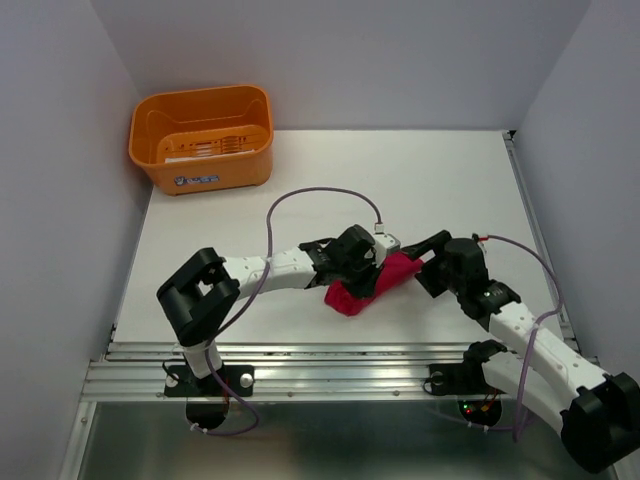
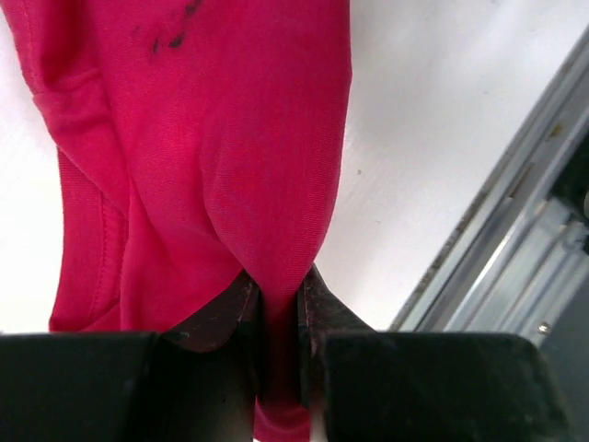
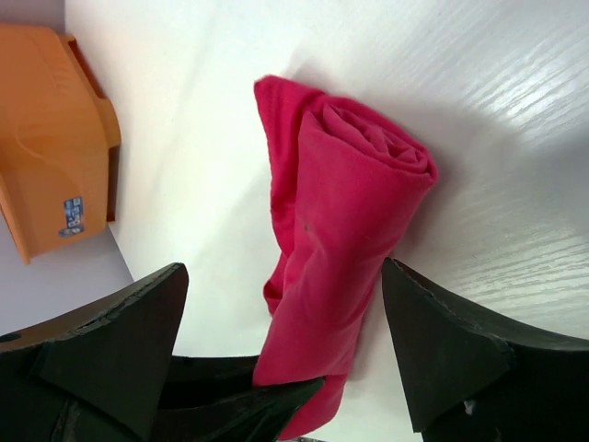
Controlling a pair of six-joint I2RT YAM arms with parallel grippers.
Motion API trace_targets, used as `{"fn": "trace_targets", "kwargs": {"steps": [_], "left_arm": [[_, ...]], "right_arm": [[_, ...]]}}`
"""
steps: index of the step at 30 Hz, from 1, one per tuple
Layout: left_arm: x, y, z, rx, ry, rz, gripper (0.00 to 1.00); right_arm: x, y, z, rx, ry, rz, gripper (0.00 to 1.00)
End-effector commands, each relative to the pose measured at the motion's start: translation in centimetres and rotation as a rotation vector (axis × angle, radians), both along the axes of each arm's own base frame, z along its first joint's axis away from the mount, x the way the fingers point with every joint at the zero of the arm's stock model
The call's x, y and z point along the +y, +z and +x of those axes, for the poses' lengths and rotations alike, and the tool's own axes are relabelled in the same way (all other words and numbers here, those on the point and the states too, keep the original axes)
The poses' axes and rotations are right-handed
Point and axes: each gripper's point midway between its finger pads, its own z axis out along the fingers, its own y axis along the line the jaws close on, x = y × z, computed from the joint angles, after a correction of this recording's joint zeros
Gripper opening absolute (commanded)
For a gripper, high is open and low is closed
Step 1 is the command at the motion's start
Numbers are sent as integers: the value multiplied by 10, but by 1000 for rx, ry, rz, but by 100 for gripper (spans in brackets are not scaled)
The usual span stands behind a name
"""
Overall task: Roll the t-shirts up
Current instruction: Roll the T-shirt to the center of the board.
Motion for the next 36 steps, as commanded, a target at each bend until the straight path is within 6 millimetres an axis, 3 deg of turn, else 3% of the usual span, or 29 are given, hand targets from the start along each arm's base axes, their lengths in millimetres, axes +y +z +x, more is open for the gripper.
{"fn": "trace_targets", "kwargs": {"steps": [1,8,10,20,26,27,36], "left_arm": [[-11,38,-18,134,-65,-205,0],[8,45,-12,303,1,-366,0],[11,55,-6,322,19,-424,0],[38,46,-4,436,108,-547,0],[49,46,-3,478,174,-597,0],[53,48,-4,477,180,-625,0],[64,42,-2,518,239,-676,0]], "right_arm": [[-21,14,0,-18,-69,-84,91],[-26,22,0,-30,-80,-112,91],[-27,27,2,-39,-77,-126,91],[-14,50,17,-83,44,-207,89],[9,45,25,-78,173,-206,81],[16,42,25,-73,212,-206,75],[46,36,27,-83,345,-211,53]]}}
